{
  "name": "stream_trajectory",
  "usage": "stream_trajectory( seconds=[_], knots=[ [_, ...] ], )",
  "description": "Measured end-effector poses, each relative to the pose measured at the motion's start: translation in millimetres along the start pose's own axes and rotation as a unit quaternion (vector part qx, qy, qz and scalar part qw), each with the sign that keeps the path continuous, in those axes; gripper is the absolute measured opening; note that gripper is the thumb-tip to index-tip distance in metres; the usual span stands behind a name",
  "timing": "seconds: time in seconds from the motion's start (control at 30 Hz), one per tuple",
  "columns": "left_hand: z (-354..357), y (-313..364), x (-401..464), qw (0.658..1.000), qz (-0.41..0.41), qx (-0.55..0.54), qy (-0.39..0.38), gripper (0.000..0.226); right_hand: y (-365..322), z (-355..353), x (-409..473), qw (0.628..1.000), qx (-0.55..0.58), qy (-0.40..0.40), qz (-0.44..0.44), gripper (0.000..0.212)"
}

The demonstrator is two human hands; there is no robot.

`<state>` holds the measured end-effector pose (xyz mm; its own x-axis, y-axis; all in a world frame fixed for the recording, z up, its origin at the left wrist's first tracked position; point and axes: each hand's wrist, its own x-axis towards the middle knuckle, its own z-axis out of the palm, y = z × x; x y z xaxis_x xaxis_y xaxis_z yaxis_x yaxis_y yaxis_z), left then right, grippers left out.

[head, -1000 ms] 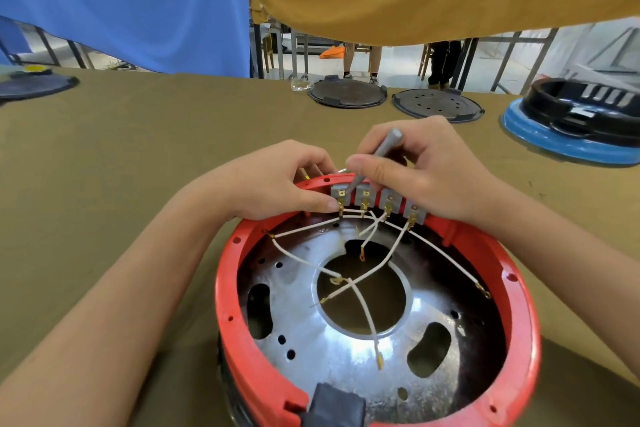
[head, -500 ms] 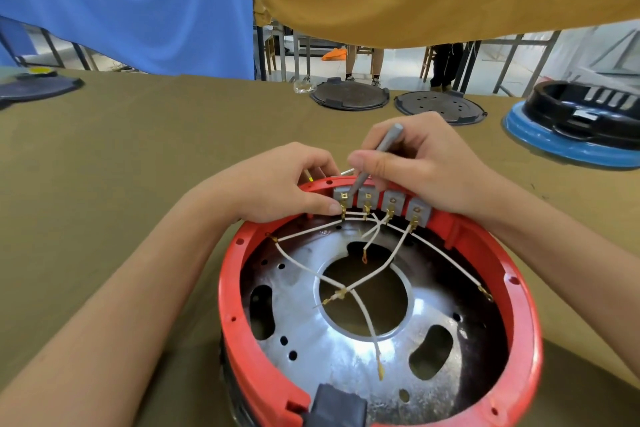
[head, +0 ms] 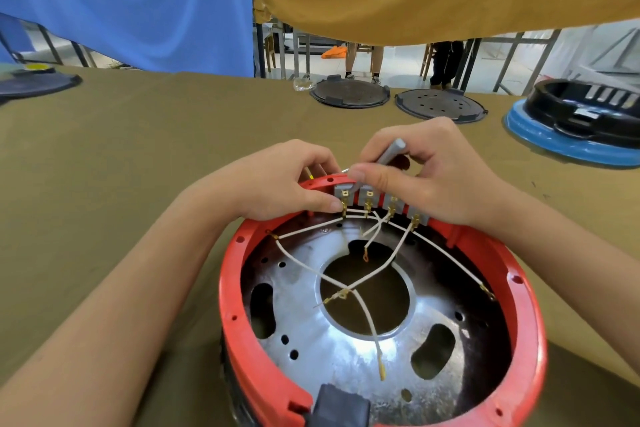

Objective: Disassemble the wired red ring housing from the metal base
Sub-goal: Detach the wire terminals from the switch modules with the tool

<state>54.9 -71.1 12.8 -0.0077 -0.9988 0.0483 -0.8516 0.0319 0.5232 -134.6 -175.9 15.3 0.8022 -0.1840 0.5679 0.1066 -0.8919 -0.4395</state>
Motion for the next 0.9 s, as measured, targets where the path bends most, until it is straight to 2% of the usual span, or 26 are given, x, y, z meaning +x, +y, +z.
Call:
stream_trajectory(
  seconds=[0.13,0.43,0.63,0.8,0.9],
  knots=[
    [0,1,0,1.000,0.000,0.005,0.004,0.019,-3,-1,-1,0.998,-0.049,-0.012,-0.029,0.023],
    [1,2,-1,1.000,-0.002,0.011,0.006,0.028,11,0,12,0.984,0.140,-0.003,0.109,0.027],
    [-2,2,-3,0.999,0.009,0.029,0.020,0.031,14,3,10,0.978,0.171,0.005,0.119,0.027],
    [-5,10,-6,0.983,0.099,0.119,0.103,0.040,10,4,8,0.987,0.131,0.012,0.089,0.025],
    [-7,17,-9,0.974,0.156,0.119,0.111,0.025,11,3,8,0.986,0.133,0.014,0.099,0.026]
  ],
)
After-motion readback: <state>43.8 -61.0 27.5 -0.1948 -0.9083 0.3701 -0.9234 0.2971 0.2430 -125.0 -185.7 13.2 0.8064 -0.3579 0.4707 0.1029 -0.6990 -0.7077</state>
